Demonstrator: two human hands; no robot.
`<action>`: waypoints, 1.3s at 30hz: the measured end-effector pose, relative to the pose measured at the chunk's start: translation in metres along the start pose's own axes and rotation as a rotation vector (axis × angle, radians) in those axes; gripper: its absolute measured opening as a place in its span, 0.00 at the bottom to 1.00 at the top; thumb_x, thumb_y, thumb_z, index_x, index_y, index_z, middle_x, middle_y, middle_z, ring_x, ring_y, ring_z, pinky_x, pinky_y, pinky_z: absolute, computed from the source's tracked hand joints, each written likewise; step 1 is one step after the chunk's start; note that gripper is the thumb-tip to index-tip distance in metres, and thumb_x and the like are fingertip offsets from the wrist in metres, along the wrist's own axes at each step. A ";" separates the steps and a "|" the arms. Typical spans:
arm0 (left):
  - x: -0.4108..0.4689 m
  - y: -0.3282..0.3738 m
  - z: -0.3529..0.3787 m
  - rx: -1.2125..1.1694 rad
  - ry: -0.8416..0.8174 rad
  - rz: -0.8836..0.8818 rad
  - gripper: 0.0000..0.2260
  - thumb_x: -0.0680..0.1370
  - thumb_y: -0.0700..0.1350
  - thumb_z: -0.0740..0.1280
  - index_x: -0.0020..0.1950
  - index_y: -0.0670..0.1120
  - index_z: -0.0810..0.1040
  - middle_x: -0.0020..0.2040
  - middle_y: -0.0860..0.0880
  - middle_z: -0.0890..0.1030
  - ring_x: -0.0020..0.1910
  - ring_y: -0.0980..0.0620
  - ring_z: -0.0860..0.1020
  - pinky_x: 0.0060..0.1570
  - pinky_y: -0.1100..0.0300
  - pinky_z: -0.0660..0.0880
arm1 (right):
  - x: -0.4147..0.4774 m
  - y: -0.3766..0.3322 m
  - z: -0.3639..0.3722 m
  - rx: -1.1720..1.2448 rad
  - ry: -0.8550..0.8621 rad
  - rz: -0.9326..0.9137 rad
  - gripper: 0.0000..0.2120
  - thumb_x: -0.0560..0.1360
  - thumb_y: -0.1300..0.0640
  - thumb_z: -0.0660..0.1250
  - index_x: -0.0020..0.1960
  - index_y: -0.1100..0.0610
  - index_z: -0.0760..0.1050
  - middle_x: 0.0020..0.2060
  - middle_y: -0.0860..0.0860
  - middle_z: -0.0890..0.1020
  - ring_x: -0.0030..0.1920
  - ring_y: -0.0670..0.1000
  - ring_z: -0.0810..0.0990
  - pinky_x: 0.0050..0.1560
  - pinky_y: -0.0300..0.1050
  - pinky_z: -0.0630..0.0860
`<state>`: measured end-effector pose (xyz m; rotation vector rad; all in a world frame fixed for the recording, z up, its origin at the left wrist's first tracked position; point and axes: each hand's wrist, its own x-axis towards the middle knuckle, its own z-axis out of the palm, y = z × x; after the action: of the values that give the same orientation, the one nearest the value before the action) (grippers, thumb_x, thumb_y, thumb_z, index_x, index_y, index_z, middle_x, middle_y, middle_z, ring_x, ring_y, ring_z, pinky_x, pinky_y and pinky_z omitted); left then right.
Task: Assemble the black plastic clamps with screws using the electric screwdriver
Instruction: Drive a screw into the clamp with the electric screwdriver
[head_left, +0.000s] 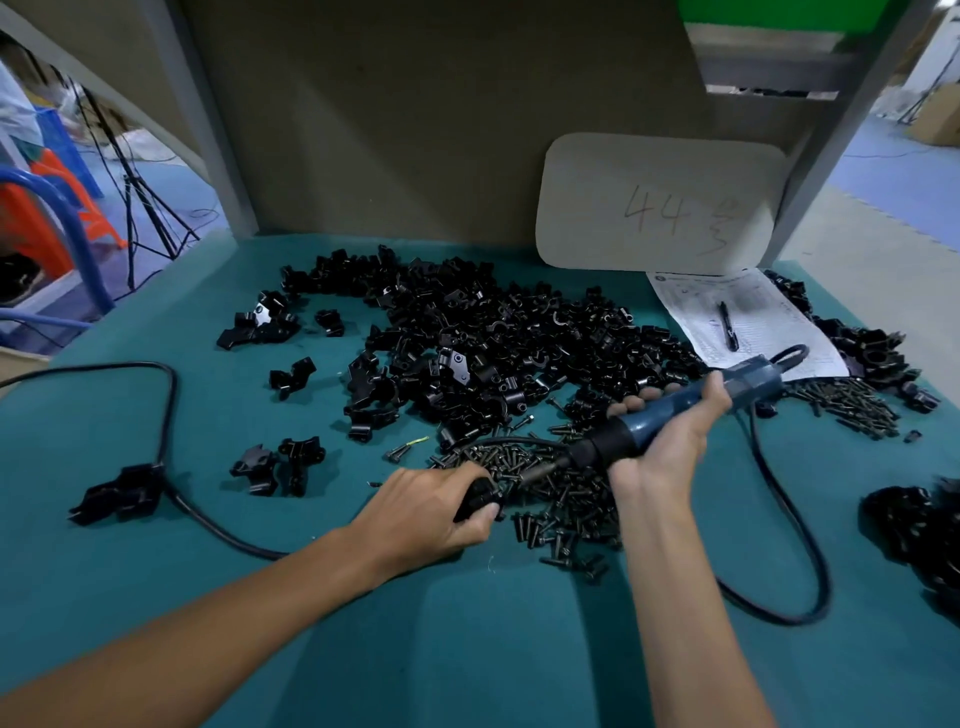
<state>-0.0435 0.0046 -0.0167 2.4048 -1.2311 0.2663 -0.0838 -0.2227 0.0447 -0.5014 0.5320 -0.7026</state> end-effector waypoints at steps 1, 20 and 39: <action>0.000 -0.001 0.000 -0.006 -0.002 -0.005 0.22 0.78 0.60 0.54 0.57 0.47 0.78 0.34 0.58 0.72 0.28 0.54 0.71 0.28 0.61 0.67 | 0.004 0.004 0.001 -0.003 0.014 -0.001 0.23 0.76 0.39 0.70 0.58 0.55 0.69 0.35 0.49 0.77 0.31 0.48 0.75 0.34 0.43 0.76; -0.002 0.002 -0.001 -0.039 -0.034 -0.019 0.16 0.77 0.57 0.58 0.51 0.48 0.78 0.32 0.59 0.72 0.26 0.54 0.72 0.27 0.63 0.66 | 0.006 0.023 -0.014 0.076 -0.032 0.070 0.20 0.77 0.37 0.67 0.48 0.54 0.70 0.34 0.49 0.77 0.31 0.48 0.77 0.36 0.42 0.78; -0.005 0.001 -0.003 0.000 -0.068 -0.005 0.21 0.77 0.61 0.54 0.52 0.47 0.77 0.29 0.56 0.71 0.25 0.52 0.69 0.27 0.61 0.62 | 0.001 0.028 -0.014 0.112 -0.140 0.134 0.19 0.78 0.38 0.64 0.49 0.55 0.71 0.35 0.50 0.77 0.32 0.48 0.78 0.37 0.43 0.80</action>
<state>-0.0472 0.0089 -0.0153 2.4344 -1.2546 0.1843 -0.0786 -0.2081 0.0175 -0.4025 0.3888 -0.5611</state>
